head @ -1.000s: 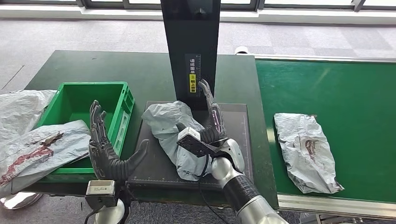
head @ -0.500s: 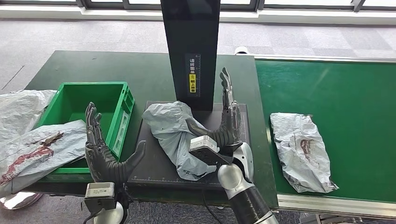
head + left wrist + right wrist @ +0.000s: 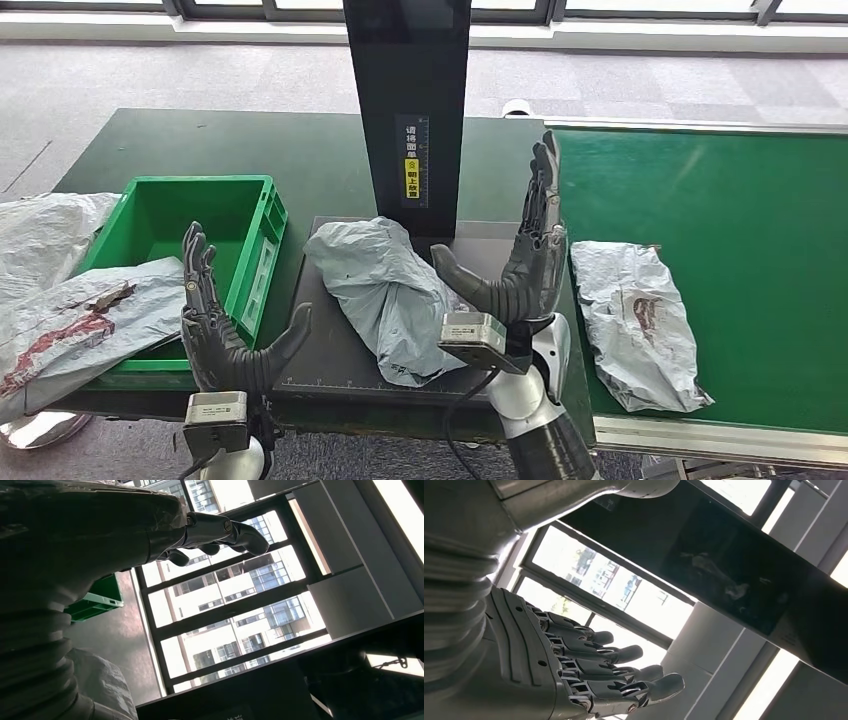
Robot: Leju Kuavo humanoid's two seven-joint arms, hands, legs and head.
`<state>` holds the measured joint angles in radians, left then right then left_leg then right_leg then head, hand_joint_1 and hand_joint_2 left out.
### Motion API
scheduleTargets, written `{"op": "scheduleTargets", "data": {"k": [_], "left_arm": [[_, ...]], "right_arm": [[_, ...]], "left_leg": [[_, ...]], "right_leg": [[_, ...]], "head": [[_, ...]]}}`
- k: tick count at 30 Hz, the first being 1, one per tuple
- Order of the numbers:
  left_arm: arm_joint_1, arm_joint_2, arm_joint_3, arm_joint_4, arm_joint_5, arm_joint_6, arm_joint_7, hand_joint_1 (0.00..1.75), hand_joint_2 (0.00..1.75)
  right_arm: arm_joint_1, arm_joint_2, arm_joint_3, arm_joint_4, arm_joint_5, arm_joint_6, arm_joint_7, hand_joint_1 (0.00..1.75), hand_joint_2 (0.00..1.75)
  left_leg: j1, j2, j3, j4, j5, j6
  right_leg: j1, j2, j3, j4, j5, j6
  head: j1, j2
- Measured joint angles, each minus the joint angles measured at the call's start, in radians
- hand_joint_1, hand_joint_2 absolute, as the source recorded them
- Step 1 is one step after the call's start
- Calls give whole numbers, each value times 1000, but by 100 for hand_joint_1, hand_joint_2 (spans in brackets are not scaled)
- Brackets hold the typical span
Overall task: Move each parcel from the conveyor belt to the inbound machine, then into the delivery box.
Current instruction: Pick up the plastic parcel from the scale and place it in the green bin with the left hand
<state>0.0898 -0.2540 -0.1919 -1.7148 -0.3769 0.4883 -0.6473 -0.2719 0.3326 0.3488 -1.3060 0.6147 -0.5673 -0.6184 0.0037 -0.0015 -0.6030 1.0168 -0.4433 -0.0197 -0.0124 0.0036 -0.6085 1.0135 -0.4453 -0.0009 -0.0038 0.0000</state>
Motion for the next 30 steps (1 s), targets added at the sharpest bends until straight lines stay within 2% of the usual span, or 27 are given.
{"op": "scheduleTargets", "data": {"k": [5,9,18,22,30], "left_arm": [[-1,0,-1,1,-25,-1,13,0,175],[-23,0,-10,37,-167,-2,66,0,175],[-159,-7,-61,299,-403,8,180,0,175],[-222,-14,-82,432,-446,11,201,0,175],[-265,-22,-91,536,-453,1,211,0,175]], "right_arm": [[9,-2,-1,-19,-6,-31,-23,0,175],[39,-8,-2,-104,-22,-117,-67,0,175],[91,-15,-2,-382,-9,-133,-83,0,175],[93,-16,-2,-397,-6,-132,-82,0,175],[93,-16,-2,-398,-5,-132,-82,0,175]], "left_leg": [[0,0,0,0,0,0],[0,0,0,0,0,0],[0,0,1,0,0,0],[0,2,1,0,0,0],[0,2,1,0,0,0]], "right_leg": [[0,0,0,0,0,0],[-1,-1,0,0,0,0],[-2,0,0,0,0,0],[-2,1,0,0,1,0],[-1,1,0,0,1,0]], "head": [[0,0],[0,0],[0,0],[0,0],[0,0]]}}
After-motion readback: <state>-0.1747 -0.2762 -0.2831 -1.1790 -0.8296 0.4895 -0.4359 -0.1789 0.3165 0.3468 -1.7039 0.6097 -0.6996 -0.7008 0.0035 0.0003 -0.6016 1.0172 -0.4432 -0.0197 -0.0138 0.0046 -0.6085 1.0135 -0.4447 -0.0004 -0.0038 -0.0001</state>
